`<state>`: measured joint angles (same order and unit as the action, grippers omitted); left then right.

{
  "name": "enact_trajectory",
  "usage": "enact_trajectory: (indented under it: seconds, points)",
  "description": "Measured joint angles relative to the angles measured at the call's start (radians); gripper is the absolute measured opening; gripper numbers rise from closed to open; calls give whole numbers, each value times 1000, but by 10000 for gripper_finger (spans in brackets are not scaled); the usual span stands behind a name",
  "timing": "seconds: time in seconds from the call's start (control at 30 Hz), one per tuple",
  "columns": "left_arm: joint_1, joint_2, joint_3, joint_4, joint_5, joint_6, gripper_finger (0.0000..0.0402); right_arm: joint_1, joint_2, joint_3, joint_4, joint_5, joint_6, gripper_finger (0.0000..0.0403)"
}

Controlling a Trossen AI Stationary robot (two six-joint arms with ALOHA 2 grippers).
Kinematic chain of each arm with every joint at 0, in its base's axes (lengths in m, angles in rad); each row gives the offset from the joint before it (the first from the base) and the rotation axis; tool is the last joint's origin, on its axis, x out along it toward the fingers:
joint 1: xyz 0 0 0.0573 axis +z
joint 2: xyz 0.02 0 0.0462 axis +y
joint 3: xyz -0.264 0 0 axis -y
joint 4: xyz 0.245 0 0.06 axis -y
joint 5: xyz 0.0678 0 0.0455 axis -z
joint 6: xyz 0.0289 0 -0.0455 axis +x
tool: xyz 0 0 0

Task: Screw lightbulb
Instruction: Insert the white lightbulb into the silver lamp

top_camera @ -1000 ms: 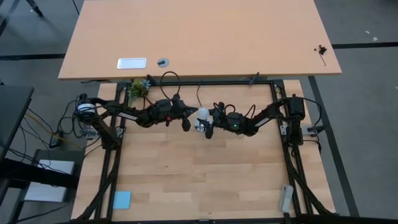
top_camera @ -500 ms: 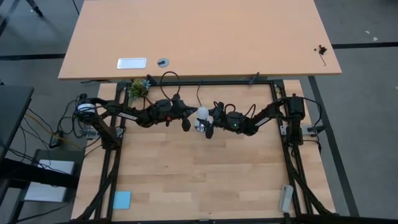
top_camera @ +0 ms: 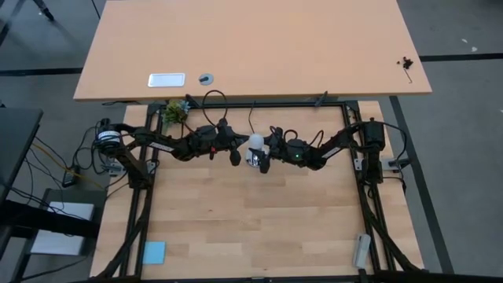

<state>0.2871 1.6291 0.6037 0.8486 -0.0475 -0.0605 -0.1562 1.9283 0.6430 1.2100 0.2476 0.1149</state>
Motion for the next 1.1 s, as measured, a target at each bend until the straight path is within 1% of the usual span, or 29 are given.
enact_trajectory:
  seconds: [0.13, 0.37, 0.7, 0.77, 0.9, 1.1]
  points:
    - [0, 0, 0, 2, 0, 0, 3, 0, 1, 24, -30, -25, -2, 231]
    - [0, 0, -1, 6, 0, 0, 3, 0, 1, 63, -195, -33, -2, 231]
    - [0, 0, -1, -3, 0, 0, 3, 3, 1, 64, -148, -33, 0, 231]
    - [0, 0, -1, -3, 0, 0, 3, 3, 1, 67, -151, -33, 23, 231]
    - [0, 0, -1, -3, 0, 0, 3, 3, 1, 83, -187, -37, 48, 231]
    - [0, 0, -1, -5, 0, 0, 3, 3, 1, 115, -300, -40, 48, 232]
